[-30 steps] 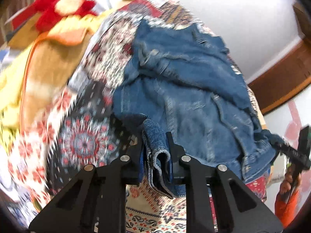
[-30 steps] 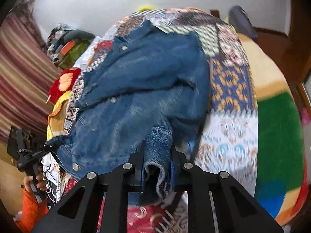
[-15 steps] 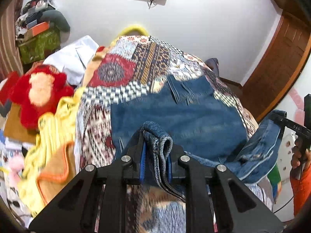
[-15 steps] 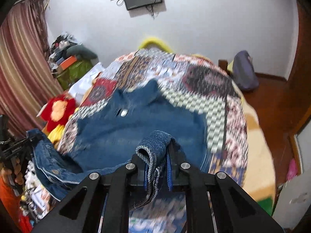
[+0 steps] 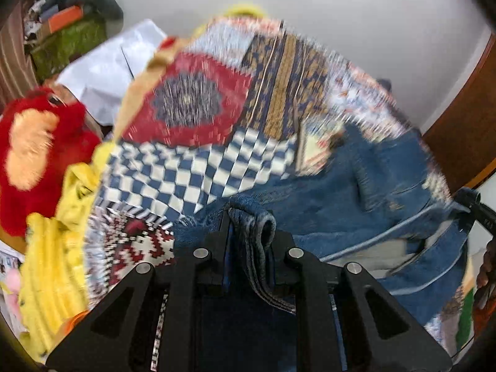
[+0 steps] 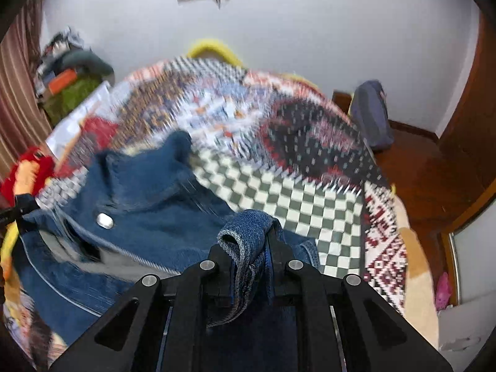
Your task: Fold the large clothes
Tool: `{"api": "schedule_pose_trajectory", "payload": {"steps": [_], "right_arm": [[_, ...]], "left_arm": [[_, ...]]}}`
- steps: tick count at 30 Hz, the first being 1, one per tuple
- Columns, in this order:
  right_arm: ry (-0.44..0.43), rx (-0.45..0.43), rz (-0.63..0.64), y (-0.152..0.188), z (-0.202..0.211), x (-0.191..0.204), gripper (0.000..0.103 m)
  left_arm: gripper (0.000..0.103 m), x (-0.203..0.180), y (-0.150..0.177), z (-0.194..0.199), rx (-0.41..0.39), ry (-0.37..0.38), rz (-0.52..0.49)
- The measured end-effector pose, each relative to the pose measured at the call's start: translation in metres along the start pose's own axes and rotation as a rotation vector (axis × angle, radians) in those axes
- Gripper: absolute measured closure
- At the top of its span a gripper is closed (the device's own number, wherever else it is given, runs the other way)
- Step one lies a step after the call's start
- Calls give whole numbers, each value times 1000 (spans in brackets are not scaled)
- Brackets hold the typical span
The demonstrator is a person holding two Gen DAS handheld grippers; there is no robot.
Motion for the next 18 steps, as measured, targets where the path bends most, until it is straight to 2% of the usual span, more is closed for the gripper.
{"api": "schedule_pose_trajectory", "payload": {"steps": [2, 3, 4, 5, 10, 18], "right_arm": [[-9, 35, -7, 8, -19, -7, 91], [-26, 53, -8, 10, -26, -11, 91], [-38, 59, -8, 12, -30, -12, 91], [-51, 64, -12, 12, -30, -15, 91], [-131, 89, -67, 6, -22, -29, 91], [-176, 67, -108, 2, 15, -39, 91]], "left_arm": [[77, 1, 8, -20, 36, -25, -20], [71, 2, 12, -27, 49, -52, -29], [70, 3, 15, -31, 53, -83, -39], [67, 2, 18, -36, 63, -80, -56], [66, 1, 20, -38, 92, -95, -54], [63, -8, 22, -45, 130, -149, -98]]}}
Point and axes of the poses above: each gripper's, at about its wrist camera, not at the fingertips, and z roughly against the way its jaws point, x to its left, y to its underside, the point moved 3 cm from there along -z, roughly the way its jaws point, and after that the axes turned 4 degrees about -z, right-handed, at the moved point
